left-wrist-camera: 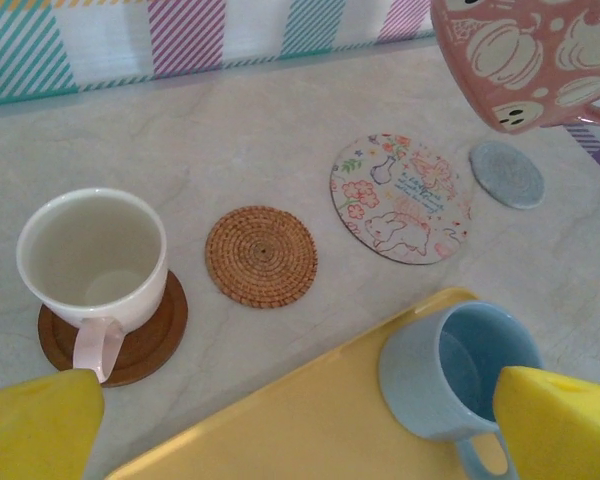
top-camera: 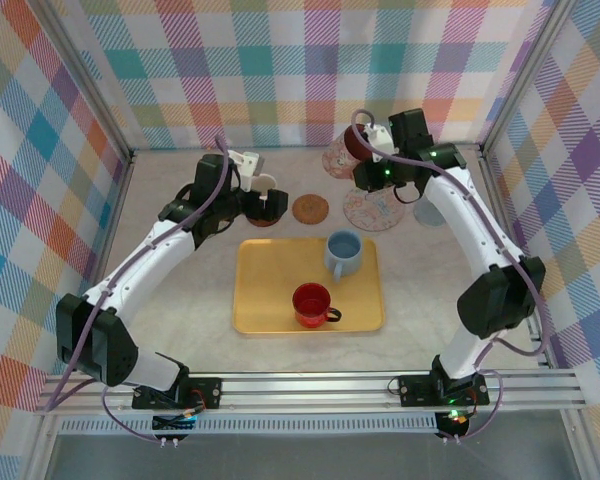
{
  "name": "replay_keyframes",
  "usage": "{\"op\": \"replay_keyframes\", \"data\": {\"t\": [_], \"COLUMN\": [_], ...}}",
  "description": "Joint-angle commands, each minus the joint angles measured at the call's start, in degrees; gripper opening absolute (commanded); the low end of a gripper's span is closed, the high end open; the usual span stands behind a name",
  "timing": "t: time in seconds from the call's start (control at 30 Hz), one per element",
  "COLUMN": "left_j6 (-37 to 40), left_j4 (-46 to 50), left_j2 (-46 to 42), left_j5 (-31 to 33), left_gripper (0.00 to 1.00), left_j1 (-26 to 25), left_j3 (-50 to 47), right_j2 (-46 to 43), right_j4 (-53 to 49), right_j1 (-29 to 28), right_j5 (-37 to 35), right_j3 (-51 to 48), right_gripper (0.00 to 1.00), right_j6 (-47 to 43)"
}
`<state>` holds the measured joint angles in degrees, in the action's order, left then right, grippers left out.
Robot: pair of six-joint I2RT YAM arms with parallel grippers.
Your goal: Place the cup by the coaster
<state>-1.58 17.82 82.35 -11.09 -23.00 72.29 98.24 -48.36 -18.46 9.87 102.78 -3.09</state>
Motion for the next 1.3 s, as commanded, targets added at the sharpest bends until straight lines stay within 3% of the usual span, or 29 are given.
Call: {"op": "replay_keyframes", "data": {"t": [0.0, 0.93, 1.27], "left_j6": [-0.37, 2.03, 2.73], "left_j4": [-0.18, -0.07, 0.33], "left_j2": [1.44, 7.61, 7.48], "left_j5": [-1.2, -1.3, -0.29], "left_gripper": [1.0, 1.0, 1.0], "left_j1": [1.34, 2.66, 2.7], "left_j3": [2.27, -0.44, -2.49], "right_j2": [1.66, 23.87, 28.95], "right_j4": [1.25, -6.25, -7.85], "right_j1": [0.7, -1.63, -4.37], "right_j5": [0.25, -6.76, -9.87], "right_j3": [6.61, 27.2, 29.23], "right_gripper": [0.0, 0.0, 0.0], "right_j6": [-2.05, -5.93, -8.06]}}
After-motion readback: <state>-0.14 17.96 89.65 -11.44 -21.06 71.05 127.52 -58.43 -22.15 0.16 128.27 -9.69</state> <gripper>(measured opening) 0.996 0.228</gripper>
